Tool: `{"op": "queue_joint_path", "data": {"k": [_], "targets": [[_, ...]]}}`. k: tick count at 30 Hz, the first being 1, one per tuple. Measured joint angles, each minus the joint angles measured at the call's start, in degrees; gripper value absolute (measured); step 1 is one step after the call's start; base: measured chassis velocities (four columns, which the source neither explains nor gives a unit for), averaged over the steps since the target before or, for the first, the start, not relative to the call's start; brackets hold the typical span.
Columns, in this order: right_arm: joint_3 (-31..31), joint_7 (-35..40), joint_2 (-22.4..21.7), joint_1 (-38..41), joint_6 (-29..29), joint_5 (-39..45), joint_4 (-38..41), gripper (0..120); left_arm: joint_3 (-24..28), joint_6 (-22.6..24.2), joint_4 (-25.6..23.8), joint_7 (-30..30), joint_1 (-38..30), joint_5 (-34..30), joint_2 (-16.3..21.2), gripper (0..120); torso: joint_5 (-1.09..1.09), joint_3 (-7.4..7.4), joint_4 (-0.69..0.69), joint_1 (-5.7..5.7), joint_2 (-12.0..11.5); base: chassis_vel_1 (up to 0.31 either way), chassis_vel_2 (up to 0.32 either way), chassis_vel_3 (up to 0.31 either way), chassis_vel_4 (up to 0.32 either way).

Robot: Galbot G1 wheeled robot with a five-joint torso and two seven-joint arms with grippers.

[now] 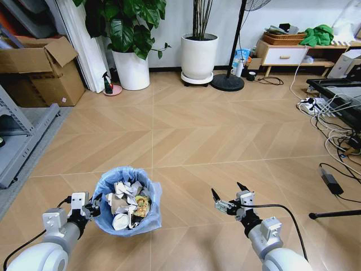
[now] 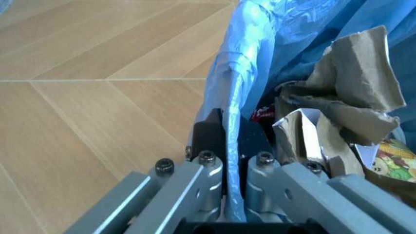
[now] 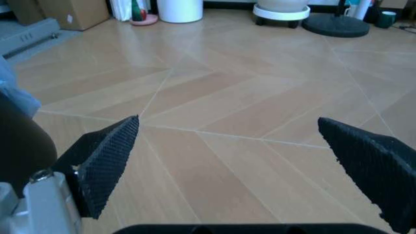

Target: Pick up the trash bin and place the garbage on the floor into it.

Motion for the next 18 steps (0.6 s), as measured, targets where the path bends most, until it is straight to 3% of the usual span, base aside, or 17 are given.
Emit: {"op": "queue_joint_path", "data": {"k": [18], "targets": [[0.0, 0.3, 0.0, 0.4, -0.2, 0.6, -0.4, 100, 0.2, -0.1, 0.3, -0.1, -0.1, 0.2, -0.3, 0, 0.0, -0.01, 0.0, 0.0, 0.0, -0.007, 0.001, 0.004, -0.003]]}}
